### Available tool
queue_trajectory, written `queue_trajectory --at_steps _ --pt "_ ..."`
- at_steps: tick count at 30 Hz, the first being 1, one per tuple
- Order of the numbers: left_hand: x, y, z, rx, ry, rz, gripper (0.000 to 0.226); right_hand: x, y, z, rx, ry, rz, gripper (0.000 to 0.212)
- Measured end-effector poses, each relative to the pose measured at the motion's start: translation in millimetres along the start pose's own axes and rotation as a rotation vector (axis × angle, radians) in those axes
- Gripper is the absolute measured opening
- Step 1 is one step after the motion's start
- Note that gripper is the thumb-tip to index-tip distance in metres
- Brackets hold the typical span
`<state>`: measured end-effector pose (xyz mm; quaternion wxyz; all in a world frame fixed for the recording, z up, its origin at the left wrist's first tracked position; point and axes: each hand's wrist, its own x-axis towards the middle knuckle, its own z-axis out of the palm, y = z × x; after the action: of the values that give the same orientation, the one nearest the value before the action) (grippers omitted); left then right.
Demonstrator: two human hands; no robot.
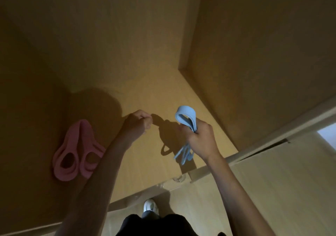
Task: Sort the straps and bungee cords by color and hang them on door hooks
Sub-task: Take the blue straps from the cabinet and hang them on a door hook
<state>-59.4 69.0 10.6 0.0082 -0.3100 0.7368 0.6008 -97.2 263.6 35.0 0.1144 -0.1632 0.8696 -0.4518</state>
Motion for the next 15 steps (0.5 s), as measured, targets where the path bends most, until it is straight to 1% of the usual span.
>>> queue_trajectory --at_steps 3,6,8,11,14,15 --pt "-13.5 -6.4 29.5 0.040 -0.026 0.009 0.009 -23.1 20.2 -19.8 0.045 0.049 0.027 0.012" --pt "-32.5 -11.7 72.6 0.054 -0.125 0.037 0.017 -52.4 45.9 -44.3 0.070 0.122 0.079 0.009" --pt "-47.9 -15.1 106.3 0.111 -0.216 0.063 0.018 -76.1 66.7 -64.7 0.095 0.166 0.148 0.011" --pt "-74.3 -16.9 161.0 0.237 -0.312 0.122 0.007 -116.3 108.3 -95.2 0.134 0.243 0.270 0.017" --pt "-103.9 -18.3 219.5 0.381 -0.448 0.233 0.006 -159.6 152.7 -127.6 0.129 0.329 0.404 0.012" --pt "-114.9 -18.5 240.3 0.433 -0.507 0.260 0.011 -175.4 166.6 -138.3 0.136 0.354 0.461 0.010"
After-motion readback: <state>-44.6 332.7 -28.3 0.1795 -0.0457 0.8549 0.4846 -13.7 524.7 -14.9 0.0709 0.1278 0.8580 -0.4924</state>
